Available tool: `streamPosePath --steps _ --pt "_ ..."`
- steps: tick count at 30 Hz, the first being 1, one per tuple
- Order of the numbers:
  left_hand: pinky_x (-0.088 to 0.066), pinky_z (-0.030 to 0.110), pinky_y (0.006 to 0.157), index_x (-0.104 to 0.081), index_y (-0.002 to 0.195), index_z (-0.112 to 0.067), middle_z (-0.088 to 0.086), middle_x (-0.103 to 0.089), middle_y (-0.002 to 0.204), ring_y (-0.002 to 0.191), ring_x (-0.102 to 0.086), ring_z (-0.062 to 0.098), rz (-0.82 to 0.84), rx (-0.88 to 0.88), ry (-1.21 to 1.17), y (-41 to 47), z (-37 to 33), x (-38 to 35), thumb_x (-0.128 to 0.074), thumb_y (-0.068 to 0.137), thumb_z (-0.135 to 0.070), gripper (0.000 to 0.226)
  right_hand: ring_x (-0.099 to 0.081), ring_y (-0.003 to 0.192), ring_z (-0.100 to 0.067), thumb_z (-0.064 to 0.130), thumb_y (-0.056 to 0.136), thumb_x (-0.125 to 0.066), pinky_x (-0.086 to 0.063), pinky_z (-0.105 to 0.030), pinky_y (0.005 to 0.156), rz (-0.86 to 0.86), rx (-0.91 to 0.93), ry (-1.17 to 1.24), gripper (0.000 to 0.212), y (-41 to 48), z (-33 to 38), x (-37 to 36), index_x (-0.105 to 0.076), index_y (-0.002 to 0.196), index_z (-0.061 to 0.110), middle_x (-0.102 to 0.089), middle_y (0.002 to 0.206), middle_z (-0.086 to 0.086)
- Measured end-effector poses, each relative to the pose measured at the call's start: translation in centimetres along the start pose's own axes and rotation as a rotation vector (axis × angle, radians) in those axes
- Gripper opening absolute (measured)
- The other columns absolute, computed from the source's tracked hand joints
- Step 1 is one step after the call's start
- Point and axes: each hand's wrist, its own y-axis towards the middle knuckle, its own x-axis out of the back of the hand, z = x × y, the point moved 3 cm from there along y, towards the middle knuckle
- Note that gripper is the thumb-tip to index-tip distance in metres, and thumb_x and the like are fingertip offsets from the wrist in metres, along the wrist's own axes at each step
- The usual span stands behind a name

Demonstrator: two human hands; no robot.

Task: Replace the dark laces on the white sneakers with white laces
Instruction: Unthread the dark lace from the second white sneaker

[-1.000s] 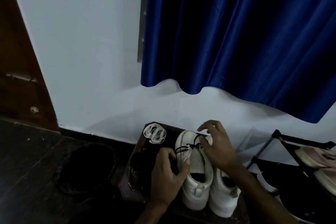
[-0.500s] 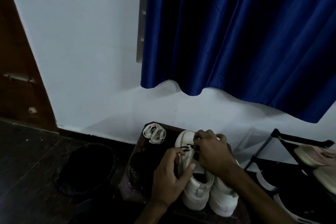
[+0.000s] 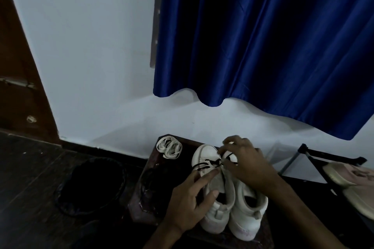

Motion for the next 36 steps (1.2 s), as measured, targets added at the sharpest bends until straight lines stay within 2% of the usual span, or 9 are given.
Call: streamPosePath --steps 7,14,18,21,23,25,27,29,36 --pt "-0.052 0.023 0.069 -0.056 0.131 -0.042 -0.017 -0.056 0.101 0.082 -0.061 -0.001 -0.049 0.002 -0.002 -0.1 0.2 0.0 -0.051 0.096 -0.051 0.037 -0.037 0.123 -0.019 0.028 0.092 -0.052 -0.037 -0.051 0.099 0.229 -0.026 -0.061 0.025 2.0 1.5 -2.3 -0.069 0.11 0.028 -0.047 0.131 0.007" --pt "-0.052 0.023 0.072 -0.061 0.114 -0.034 -0.015 -0.058 0.104 0.087 -0.06 -0.002 -0.049 0.008 0.033 -0.1 0.3 0.0 -0.048 0.095 -0.055 0.031 -0.057 0.11 -0.019 0.046 0.079 -0.057 -0.05 -0.044 0.091 0.32 -0.128 0.064 0.024 2.8 -0.6 -3.6 -0.072 0.091 0.032 -0.064 0.112 0.002" --pt "-0.046 0.012 0.07 -0.06 0.111 -0.034 -0.017 -0.056 0.103 0.081 -0.054 -0.01 -0.04 0.007 0.048 -0.2 0.0 0.2 -0.047 0.094 -0.056 0.031 -0.051 0.112 -0.022 0.035 0.086 -0.054 -0.046 -0.046 0.096 0.301 -0.112 0.018 0.018 2.9 -0.3 -1.9 -0.065 0.097 0.025 -0.053 0.123 -0.001" --pt "-0.049 0.016 0.076 -0.059 0.115 -0.033 -0.018 -0.057 0.109 0.093 -0.059 -0.006 -0.033 0.007 0.022 -0.1 0.0 0.1 -0.049 0.094 -0.055 0.032 -0.041 0.12 -0.023 0.016 0.096 -0.044 -0.039 -0.045 0.102 0.217 -0.141 -0.033 0.027 3.3 -1.4 1.1 -0.068 0.105 0.023 -0.049 0.128 0.001" --pt "-0.049 0.017 0.083 -0.053 0.125 -0.03 -0.019 -0.057 0.118 0.106 -0.058 -0.004 -0.045 0.019 -0.015 -0.2 0.2 0.0 -0.052 0.092 -0.056 0.042 -0.043 0.117 -0.019 0.022 0.094 -0.052 -0.04 -0.042 0.102 0.182 -0.115 0.049 0.02 3.2 -1.4 1.9 -0.071 0.095 0.026 -0.051 0.123 0.004" --pt "-0.048 0.016 0.086 -0.046 0.131 -0.03 -0.02 -0.055 0.123 0.112 -0.056 -0.003 -0.092 0.069 -0.044 -0.3 0.4 0.1 -0.052 0.088 -0.062 0.053 -0.05 0.112 -0.017 0.027 0.09 -0.059 -0.043 -0.032 0.099 0.302 -0.057 0.101 0.018 2.7 -0.4 0.8 -0.075 0.098 0.024 -0.056 0.118 0.003" --pt "-0.049 0.02 0.084 -0.046 0.128 -0.031 -0.019 -0.052 0.121 0.112 -0.055 0.0 -0.13 0.097 -0.039 -0.2 0.6 0.2 -0.047 0.088 -0.066 0.053 -0.051 0.114 -0.016 0.033 0.081 -0.059 -0.047 -0.035 0.097 0.385 -0.044 0.071 0.024 2.3 0.5 -1.3 -0.075 0.098 0.027 -0.058 0.117 0.004" --pt "-0.051 0.025 0.082 -0.048 0.126 -0.03 -0.018 -0.049 0.118 0.109 -0.054 0.002 -0.131 0.099 0.01 -0.1 0.7 -0.1 -0.043 0.089 -0.067 0.052 -0.05 0.118 -0.018 0.037 0.073 -0.052 -0.049 -0.043 0.093 0.34 -0.06 0.041 0.034 2.2 1.0 -2.3 -0.074 0.097 0.027 -0.058 0.117 0.005" --pt "-0.052 0.029 0.079 -0.051 0.121 -0.026 -0.016 -0.05 0.112 0.101 -0.054 0.002 -0.175 0.111 0.148 0.0 1.2 -0.5 -0.038 0.09 -0.068 0.054 -0.049 0.108 -0.012 0.03 0.08 -0.064 -0.046 -0.038 0.093 0.114 -0.125 0.206 0.011 2.5 -0.3 -0.3 -0.07 0.072 0.025 -0.053 0.11 0.013"
